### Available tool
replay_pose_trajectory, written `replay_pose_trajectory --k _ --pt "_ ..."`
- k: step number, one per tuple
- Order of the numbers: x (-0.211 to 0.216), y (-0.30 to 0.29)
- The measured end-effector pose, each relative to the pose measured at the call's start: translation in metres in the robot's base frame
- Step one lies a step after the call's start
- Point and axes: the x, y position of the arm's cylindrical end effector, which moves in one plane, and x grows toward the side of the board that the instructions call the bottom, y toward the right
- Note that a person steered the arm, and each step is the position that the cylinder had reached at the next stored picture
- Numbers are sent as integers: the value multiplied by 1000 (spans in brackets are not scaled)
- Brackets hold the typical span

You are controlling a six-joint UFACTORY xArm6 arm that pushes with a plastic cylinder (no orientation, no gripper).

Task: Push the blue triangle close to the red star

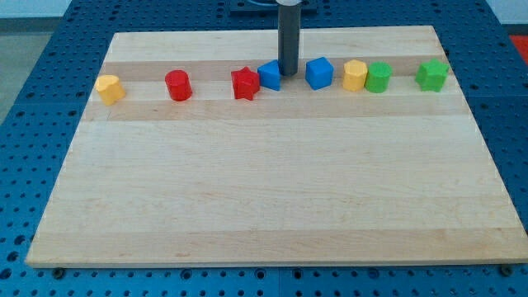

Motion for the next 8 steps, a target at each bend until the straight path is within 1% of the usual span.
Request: replay_pose_trajectory --k 3,8 --pt "12 16" --pt "17 -3"
